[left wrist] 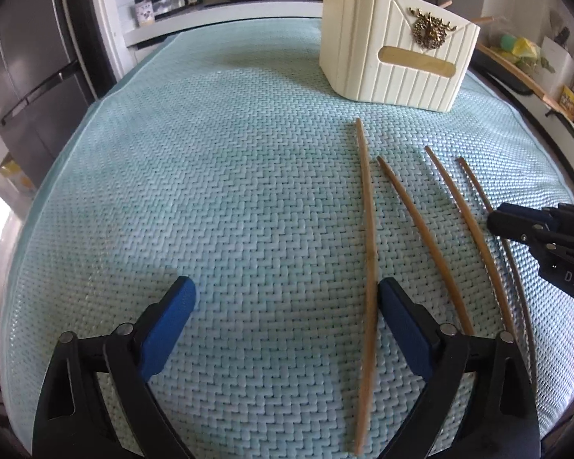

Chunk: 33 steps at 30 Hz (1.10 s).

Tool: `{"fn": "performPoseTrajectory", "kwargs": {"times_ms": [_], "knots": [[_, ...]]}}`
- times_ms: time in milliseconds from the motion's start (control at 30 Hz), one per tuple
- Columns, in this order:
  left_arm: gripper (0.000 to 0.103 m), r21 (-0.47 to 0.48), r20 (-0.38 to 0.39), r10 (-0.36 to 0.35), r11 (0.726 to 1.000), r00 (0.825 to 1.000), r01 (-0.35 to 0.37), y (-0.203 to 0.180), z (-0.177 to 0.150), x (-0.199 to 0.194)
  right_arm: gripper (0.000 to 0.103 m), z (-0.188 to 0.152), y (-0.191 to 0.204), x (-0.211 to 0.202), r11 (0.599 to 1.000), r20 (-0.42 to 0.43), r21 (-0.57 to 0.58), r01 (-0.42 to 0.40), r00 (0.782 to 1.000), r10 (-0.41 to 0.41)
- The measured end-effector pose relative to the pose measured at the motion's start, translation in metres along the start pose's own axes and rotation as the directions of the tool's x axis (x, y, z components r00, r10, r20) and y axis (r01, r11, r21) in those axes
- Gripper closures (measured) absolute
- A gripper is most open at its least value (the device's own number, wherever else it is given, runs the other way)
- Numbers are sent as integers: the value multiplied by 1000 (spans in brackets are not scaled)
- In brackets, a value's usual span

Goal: Organize utensils
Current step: 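Move both open tools back down toward the remaining chopsticks, then grasp a chopstick with the left tool while the right tool grasps another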

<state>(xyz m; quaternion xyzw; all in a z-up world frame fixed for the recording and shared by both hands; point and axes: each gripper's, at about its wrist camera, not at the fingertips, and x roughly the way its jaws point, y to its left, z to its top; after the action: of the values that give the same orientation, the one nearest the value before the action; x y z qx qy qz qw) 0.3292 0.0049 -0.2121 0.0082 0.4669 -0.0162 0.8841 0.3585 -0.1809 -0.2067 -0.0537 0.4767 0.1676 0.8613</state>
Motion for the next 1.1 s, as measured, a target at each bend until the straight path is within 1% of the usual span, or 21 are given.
{"fn": "performPoseTrajectory", "kwargs": {"times_ms": [33,100,133,200,233,267,300,400,600,767,833,867,900,933,967,1033,1100], "knots": [[21,2,1,-4,1000,1000,4,0,-2,-3,88,-5,-2,-3,1000,0,3,10,1000,-10],[42,22,4,-13,1000,1000,13,-3,-7,-9,88,-15,-4,-10,1000,1,8,27,1000,-27],[47,33,4,-17,999,1000,17,-6,-9,-11,88,-19,-5,-12,999,-2,8,38,999,-38],[73,48,4,-32,998,999,32,-11,-12,-16,88,-28,-9,-19,998,-1,15,54,999,-54],[78,55,4,-38,998,999,38,-12,-13,-17,88,-33,-11,-22,998,0,24,57,998,-57],[89,63,4,-41,997,999,41,-15,-15,-18,88,-37,-13,-25,998,2,34,60,998,-60],[95,71,3,-47,996,999,47,-17,-17,-20,88,-41,-15,-27,997,1,42,64,998,-64],[98,69,-6,-65,995,998,65,-19,-25,-27,88,-51,-21,-33,995,1,64,79,997,-79],[98,62,-34,-95,993,995,97,-21,-48,-46,88,-68,-31,-44,992,-1,93,84,996,-85],[97,24,-59,-133,991,989,134,-16,-50,-50,87,-76,-37,-50,992,2,112,65,998,-65],[93,4,-75,-155,988,985,155,-11,-46,-48,86,-77,-42,-50,990,3,134,46,999,-47],[84,-2,-81,-166,986,983,166,-9,-42,-47,84,-77,-45,-50,989,2,146,30,1000,-31],[72,-8,-83,-178,984,981,177,-6,-38,-46,76,-77,-47,-51,987,1,160,10,1000,-10],[66,-14,-84,-188,982,979,188,-4,-33,-45,66,-75,-49,-51,984,1,176,-11,1000,11],[59,-13,-89,-197,980,976,197,-2,-26,-43,64,-74,-51,-52,981,1,191,-25,1000,25],[58,4,-100,-215,976,971,217,-2,-12,-38,64,-71,-55,-54,977,1,209,-45,999,45],[57,40,-108,-207,976,972,212,-5,4,-30,64,-66,-63,-55,970,1,237,-63,998,65]]}}
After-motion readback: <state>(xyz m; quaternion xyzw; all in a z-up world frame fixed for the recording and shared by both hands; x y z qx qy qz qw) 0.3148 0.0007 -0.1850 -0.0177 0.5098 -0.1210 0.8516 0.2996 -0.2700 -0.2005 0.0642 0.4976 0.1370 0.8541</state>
